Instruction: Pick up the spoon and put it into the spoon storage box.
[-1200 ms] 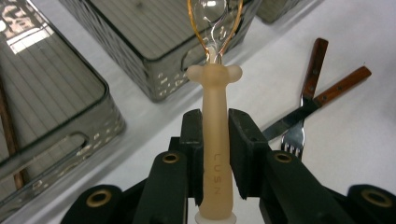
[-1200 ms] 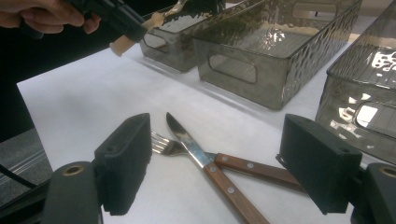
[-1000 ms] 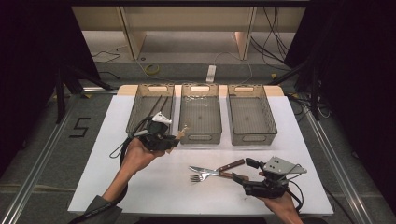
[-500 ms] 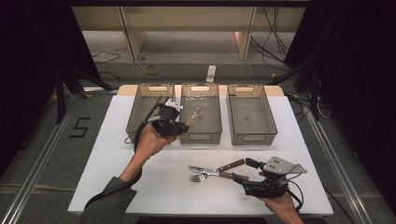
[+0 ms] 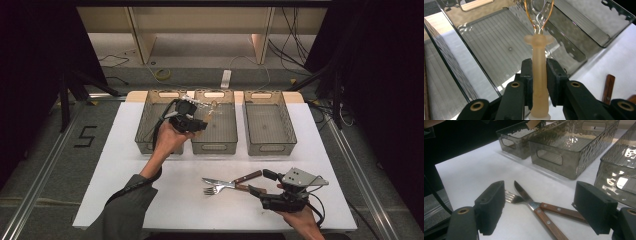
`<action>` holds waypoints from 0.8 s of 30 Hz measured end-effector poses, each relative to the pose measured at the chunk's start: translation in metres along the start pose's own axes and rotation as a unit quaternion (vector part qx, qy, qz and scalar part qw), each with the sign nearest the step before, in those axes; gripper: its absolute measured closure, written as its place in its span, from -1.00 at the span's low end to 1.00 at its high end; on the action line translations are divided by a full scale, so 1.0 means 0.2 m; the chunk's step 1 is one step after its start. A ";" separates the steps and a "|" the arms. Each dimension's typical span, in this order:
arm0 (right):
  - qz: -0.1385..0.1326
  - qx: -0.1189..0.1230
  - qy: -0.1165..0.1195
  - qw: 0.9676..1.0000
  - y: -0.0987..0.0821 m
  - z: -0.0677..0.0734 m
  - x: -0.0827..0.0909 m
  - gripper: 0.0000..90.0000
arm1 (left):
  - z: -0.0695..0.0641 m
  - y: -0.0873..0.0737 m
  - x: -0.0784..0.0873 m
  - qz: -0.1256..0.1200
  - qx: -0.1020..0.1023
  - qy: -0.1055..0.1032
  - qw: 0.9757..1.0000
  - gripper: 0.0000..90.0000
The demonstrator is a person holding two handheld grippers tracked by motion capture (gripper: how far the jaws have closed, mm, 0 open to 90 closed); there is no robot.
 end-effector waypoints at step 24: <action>-0.001 0.001 0.002 1.000 0.00 0.00 0.00 -0.42 | 0.09 0.04 -0.15 0.003 0.037 0.009 0.999 0.68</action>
Point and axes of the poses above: each handheld gripper's, and its own axes: x roughly backward along the jaws, y roughly out of its top, z roughly to its left, the point moved 10 cm from there along -x, roughly forward along the jaws, and after that the axes turned 6 degrees about -y, right-handed, at the moved point
